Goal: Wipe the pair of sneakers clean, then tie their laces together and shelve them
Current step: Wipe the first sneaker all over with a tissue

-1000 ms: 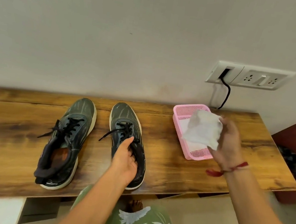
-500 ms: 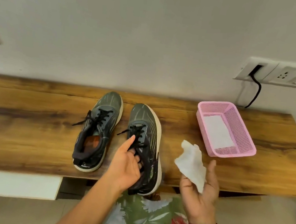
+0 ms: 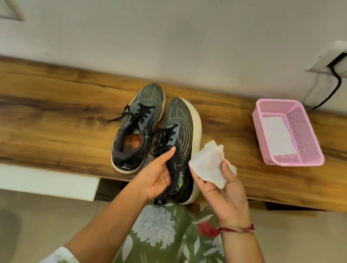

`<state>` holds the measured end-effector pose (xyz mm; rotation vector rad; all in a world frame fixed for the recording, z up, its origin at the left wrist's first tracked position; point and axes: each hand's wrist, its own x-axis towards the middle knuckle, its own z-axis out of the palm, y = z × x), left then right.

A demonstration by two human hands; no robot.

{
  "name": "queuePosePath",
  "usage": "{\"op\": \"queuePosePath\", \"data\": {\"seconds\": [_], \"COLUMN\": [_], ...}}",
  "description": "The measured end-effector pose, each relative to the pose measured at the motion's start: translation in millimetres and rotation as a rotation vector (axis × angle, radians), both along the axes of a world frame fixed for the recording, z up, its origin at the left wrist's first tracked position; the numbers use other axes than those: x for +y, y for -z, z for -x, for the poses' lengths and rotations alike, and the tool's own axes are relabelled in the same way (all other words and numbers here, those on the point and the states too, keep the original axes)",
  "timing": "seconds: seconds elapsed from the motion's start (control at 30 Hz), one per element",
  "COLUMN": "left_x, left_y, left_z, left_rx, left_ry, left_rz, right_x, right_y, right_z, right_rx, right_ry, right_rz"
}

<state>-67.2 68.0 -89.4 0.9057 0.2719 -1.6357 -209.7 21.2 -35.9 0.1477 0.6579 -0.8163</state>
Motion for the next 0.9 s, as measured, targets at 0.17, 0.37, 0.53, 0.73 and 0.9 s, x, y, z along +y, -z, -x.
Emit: {"op": "queuePosePath", "data": {"seconds": [0.17,0.37,0.53,0.73,0.9], "left_x": [-1,3,4,6,8], "left_y": [-7,-12,-14,-16,-20], "left_z": [3,7,9,15,21], "left_rx": [-0.017,-0.104,-0.146,-0.276,-0.310], "left_ry": [0.051,0.056,0.028,0.020,0.006], "left_rz": [-0.040,-0.030,-0.033,-0.088,-0.126], "right_x": [8,14,18,14,4], "right_y": [-14,-16,-14,-21,-20], "right_z": [-3,16,37,66,68], "right_rx": [-0.052,-0.099,-0.097,-0.054,0.066], "right_ry": [0.039,-0.001,0.030,0.070,-0.097], "right_rz": [0.003,-0.052,0.000,0.108,0.065]}}
